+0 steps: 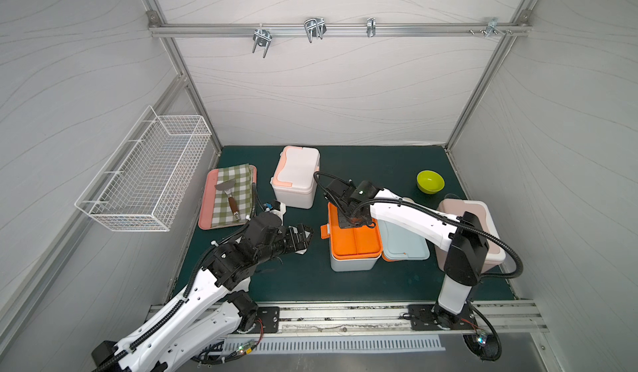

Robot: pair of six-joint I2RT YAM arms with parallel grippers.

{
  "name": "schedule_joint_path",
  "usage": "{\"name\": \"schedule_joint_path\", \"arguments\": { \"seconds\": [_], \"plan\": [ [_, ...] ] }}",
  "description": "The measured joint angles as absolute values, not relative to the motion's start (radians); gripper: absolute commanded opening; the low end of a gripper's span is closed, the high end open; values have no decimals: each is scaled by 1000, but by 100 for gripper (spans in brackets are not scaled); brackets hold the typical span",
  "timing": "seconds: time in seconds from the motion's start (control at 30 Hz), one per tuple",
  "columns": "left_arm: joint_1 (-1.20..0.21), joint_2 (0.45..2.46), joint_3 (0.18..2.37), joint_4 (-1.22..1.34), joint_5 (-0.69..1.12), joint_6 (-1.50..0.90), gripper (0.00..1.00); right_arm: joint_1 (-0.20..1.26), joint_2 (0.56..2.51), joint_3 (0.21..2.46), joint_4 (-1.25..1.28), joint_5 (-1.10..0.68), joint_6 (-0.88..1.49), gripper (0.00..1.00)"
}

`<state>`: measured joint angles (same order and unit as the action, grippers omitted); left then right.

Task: Open first aid kits and take out gauze
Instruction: Place the compartment layer in the first aid kit.

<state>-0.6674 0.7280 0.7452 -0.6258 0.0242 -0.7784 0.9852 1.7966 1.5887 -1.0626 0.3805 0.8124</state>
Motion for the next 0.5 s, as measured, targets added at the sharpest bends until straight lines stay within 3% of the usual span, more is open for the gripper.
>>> {"name": "schedule_joint_path", "arguments": {
  "seconds": [0.33,0.5],
  "plan": [
    [-667,728,745,-621,27,-780,97,985,1796,1551,-1010,370,822,2],
    [-667,724,744,-622,27,-781,97,985,1796,1526,-977,330,843,8]
  ]
}}
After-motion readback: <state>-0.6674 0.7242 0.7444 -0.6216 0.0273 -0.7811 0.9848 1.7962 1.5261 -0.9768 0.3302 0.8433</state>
